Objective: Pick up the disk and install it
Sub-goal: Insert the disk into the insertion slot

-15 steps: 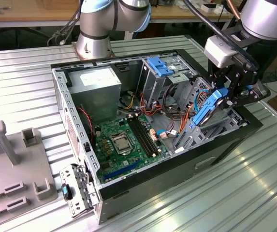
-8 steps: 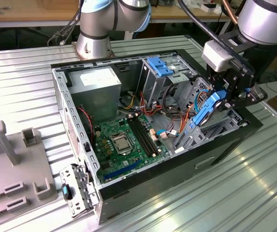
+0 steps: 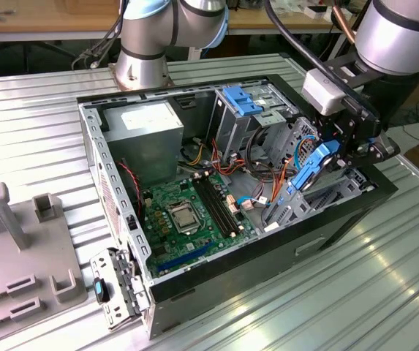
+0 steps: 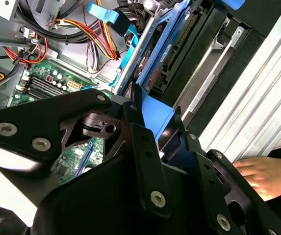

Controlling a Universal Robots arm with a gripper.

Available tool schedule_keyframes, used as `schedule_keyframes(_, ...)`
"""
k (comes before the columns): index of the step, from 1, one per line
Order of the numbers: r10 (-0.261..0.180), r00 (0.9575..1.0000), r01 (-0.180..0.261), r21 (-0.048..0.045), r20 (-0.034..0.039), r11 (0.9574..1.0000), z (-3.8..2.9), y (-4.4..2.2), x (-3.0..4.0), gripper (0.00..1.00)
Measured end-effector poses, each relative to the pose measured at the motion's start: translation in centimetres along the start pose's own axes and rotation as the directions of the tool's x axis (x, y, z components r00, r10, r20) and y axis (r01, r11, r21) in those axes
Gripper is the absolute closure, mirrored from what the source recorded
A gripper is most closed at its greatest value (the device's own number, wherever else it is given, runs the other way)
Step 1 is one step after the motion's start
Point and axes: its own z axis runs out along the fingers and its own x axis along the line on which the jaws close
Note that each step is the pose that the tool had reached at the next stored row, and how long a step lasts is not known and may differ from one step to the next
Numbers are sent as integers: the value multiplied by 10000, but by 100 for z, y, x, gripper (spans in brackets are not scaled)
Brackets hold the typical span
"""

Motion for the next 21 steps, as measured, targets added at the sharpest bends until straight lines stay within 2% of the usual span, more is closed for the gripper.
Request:
schedule_keyframes(9, 0, 10000, 0, -1, -2, 10000, 81, 20, 3, 63)
schedule_keyframes(21, 0, 10000, 0, 0, 1, 10000, 226, 56, 9, 63)
